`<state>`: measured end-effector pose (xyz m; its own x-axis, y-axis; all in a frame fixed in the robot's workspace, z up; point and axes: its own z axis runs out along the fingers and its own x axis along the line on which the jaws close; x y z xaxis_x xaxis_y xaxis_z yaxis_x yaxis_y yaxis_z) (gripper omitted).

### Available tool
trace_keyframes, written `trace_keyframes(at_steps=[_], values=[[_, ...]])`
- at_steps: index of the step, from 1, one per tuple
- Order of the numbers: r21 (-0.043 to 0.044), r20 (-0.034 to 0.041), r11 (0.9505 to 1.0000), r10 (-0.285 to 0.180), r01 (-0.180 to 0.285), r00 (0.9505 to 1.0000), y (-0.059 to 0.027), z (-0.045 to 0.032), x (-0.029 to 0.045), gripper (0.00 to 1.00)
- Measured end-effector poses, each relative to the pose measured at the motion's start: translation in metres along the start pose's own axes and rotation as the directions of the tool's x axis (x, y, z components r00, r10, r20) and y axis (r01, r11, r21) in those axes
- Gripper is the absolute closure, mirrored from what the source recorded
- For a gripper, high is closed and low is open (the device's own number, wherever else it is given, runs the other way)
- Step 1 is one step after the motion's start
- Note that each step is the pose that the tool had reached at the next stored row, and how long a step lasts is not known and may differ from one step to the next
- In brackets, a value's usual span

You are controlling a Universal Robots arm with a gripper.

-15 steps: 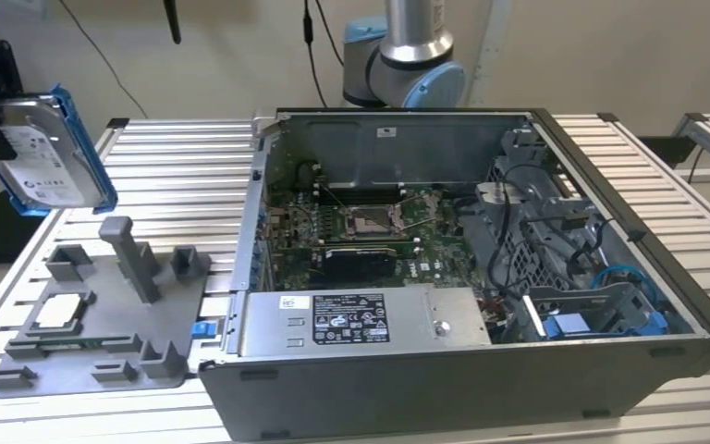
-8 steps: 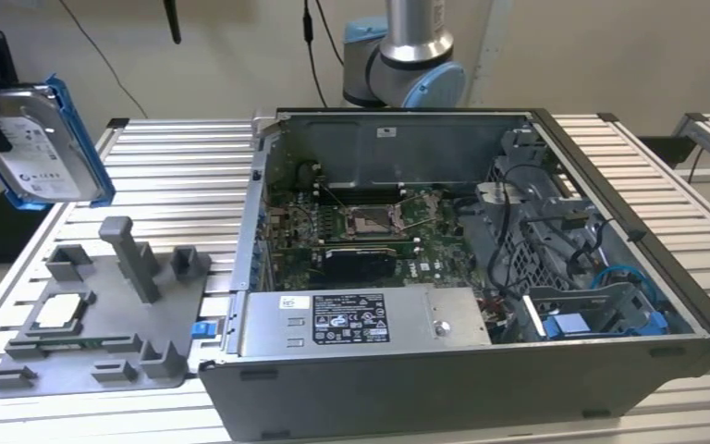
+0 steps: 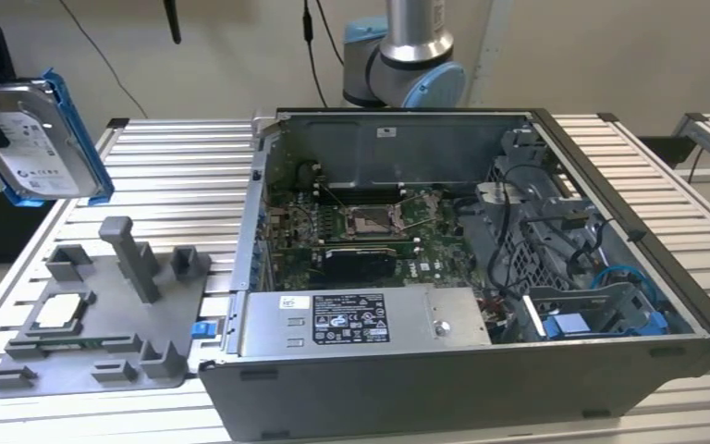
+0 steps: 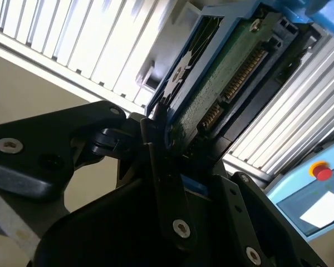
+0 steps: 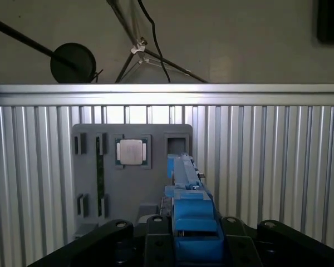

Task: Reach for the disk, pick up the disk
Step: 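Pick up the disk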

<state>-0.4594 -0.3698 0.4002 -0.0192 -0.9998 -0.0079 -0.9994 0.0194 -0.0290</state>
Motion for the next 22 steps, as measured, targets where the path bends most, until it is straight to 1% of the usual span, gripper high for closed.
trace_keyframes(at_steps=[9, 19, 22], values=[[-0.0001, 0.0024, 1.0, 0.0, 0.0, 1.0, 0.0001, 0.0, 0.0, 1.0], [0.0, 0.0034, 1.0, 0.0, 0.0, 1.0, -0.0001, 0.0, 0.0, 1.0], [-0.0002, 0.0034, 1.0, 0.0, 0.0, 1.0, -0.0031, 0.0001, -0.0001, 1.0]])
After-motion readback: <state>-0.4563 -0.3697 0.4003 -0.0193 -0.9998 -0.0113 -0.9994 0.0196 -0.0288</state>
